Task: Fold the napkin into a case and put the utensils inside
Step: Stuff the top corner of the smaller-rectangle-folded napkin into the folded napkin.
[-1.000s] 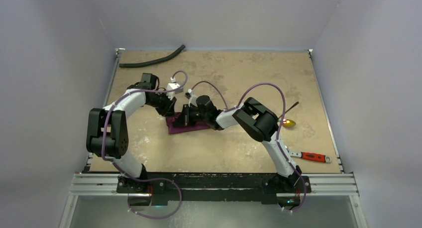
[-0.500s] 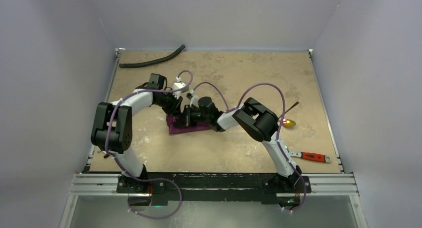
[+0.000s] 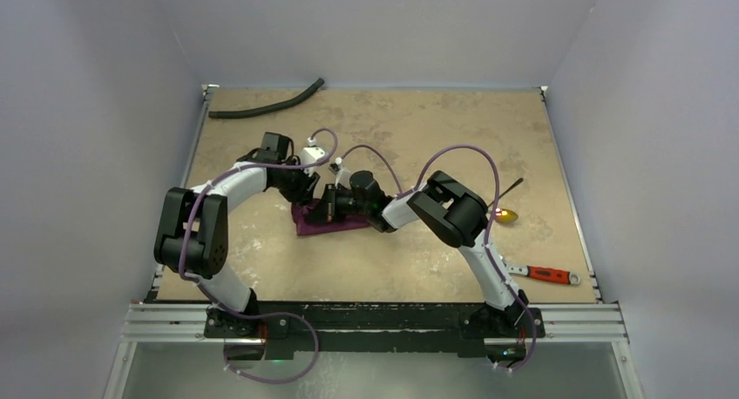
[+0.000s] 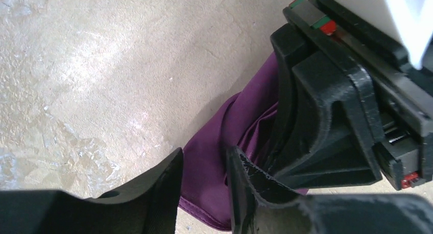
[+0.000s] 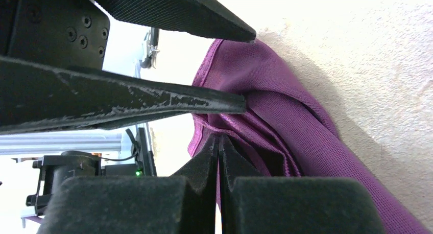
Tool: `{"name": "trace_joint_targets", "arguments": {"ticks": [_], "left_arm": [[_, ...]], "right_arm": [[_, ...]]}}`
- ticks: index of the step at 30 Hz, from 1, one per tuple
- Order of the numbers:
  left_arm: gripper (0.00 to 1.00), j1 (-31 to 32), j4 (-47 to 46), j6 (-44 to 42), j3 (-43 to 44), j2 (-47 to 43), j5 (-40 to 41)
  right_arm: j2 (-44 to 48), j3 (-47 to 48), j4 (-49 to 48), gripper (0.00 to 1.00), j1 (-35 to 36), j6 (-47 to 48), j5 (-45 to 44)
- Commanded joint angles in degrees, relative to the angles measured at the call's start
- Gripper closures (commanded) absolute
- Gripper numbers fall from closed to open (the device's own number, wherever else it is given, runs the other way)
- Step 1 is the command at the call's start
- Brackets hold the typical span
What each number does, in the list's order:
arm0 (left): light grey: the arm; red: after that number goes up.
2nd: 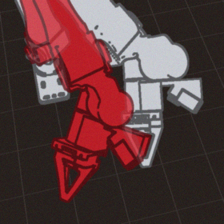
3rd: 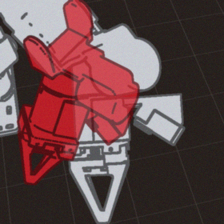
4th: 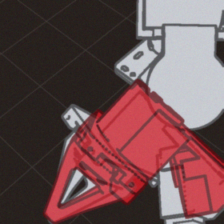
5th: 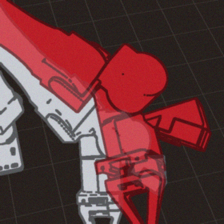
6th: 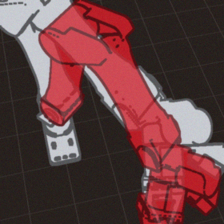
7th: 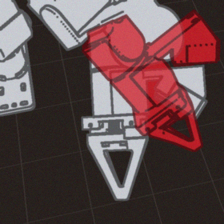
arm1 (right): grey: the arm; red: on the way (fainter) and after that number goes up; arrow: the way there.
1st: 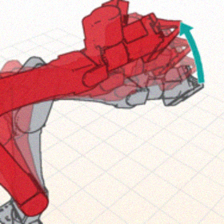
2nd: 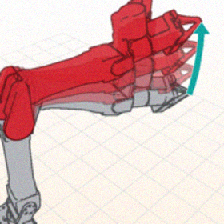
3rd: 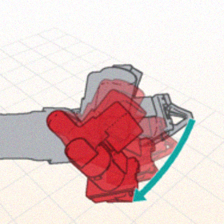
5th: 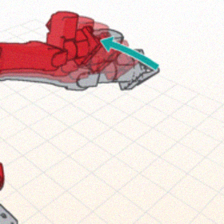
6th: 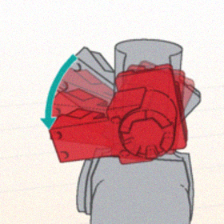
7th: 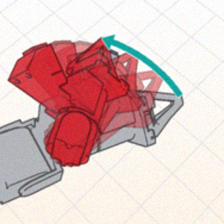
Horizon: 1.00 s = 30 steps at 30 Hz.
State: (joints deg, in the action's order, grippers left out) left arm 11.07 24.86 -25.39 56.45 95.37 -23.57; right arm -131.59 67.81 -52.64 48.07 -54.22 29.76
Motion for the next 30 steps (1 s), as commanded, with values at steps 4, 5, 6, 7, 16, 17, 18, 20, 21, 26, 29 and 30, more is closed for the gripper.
{"name": "trace_joint_targets", "arguments": {"ticks": [4,5,6,7,16,17,18,20,21,26,29,30], "left_arm": [[0.73,1.0,0.6,2.0,-0.7,-2.3,-2.4],[0.75,1.0,0.5,1.8,-0.7,-2.1,-2.0],[0.78,1.0,0.4,1.5,-0.7,-1.7,-1.2],[0.80,1.0,0.2,1.1,-0.8,-1.4,-0.2],[0.79,1.3,0.3,0.0,-0.6,1.1,5.0],[0.77,1.3,0.3,0.2,-0.6,1.3,4.7],[0.76,1.4,0.3,0.3,-0.7,1.5,4.5],[0.73,1.6,0.1,0.7,-0.6,1.5,4.4],[0.73,1.7,0.2,0.9,-0.5,1.6,4.4],[0.82,1.9,0.9,0.4,0.3,2.1,4.9],[1.00,2.0,2.1,0.0,1.3,2.2,4.4],[1.00,2.0,2.5,0.0,1.6,1.8,3.9]], "right_arm": [[-2.3,-2.2,6.3,1.00,-0.2,0.3,0.4],[-2.3,-2.1,6.6,1.00,-0.2,0.4,0.4],[-2.3,-2.1,6.6,1.00,-0.2,0.3,0.4],[-2.2,-2.1,6.6,1.00,-0.3,0.3,0.3],[-1.9,-3.2,6.6,1.00,-0.6,-0.1,-0.3],[-1.9,-3.1,6.5,1.00,-0.5,0.0,-0.2],[-2.0,-3.1,6.5,1.00,-0.6,0.0,-0.2],[-2.1,-3.1,6.5,1.00,-0.6,0.1,-0.1],[-2.1,-3.1,6.5,1.00,-0.6,0.0,-0.1],[-2.0,-3.0,6.8,1.00,-0.7,0.0,-0.4],[-1.8,-3.2,7.5,1.00,-0.8,0.0,-0.9],[-1.8,-3.2,8.1,1.00,-1.0,0.0,-1.1]]}}
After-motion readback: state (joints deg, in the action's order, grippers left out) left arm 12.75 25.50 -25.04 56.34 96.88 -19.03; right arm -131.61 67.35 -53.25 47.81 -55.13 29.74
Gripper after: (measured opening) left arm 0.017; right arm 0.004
